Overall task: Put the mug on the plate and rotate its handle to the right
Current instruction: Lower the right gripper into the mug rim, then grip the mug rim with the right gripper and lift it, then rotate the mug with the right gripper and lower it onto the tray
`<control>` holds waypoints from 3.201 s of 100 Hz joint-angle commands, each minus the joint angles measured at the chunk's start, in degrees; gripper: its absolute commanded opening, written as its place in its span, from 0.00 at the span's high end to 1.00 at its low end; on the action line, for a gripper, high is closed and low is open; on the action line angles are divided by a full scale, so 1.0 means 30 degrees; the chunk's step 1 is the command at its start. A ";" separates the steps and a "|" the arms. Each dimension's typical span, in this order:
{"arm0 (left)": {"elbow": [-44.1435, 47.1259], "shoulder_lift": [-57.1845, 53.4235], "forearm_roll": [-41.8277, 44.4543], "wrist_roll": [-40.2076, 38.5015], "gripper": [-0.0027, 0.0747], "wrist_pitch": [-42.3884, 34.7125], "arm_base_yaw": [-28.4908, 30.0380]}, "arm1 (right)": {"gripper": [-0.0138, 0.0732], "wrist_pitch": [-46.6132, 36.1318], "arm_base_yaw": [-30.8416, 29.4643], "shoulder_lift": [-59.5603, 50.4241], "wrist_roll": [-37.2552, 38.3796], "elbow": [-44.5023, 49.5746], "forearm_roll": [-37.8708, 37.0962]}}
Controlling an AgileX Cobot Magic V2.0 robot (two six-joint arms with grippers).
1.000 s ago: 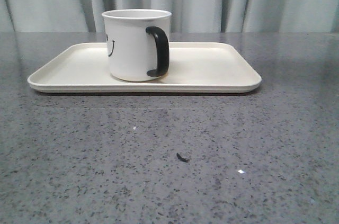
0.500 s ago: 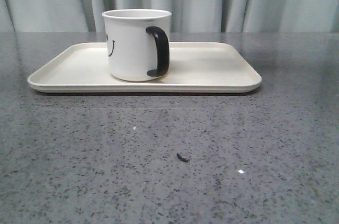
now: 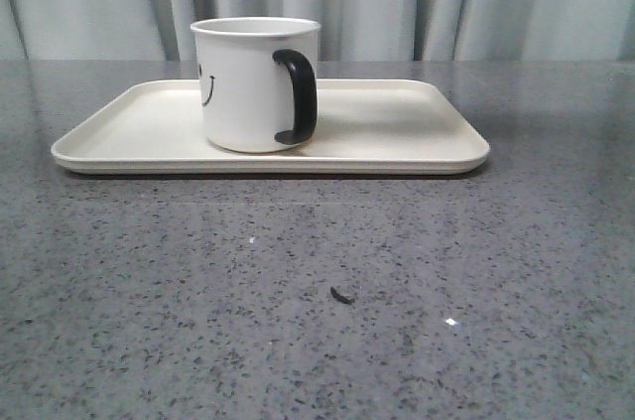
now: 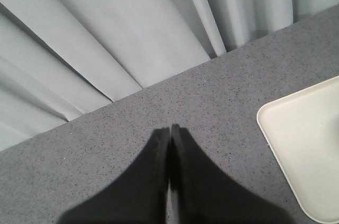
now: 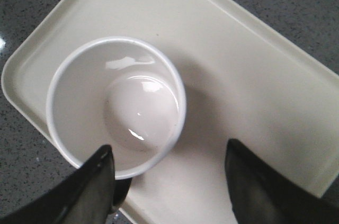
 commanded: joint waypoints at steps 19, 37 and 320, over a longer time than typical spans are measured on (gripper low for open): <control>-0.0327 -0.0310 0.0284 -0.0201 0.99 -0.0432 -0.0173 | 0.31 -0.1047 0.0427 0.0164 -0.0228 -0.0656 0.0746; -0.0327 -0.0310 0.0284 -0.0201 0.99 -0.0432 -0.0173 | 0.31 -0.1270 0.0427 0.0565 -0.0228 -0.0656 0.0711; -0.0327 -0.0310 0.0132 -0.0201 0.99 -0.0465 -0.0173 | 0.95 0.3934 -0.0879 0.1904 -1.3453 -0.3960 0.2269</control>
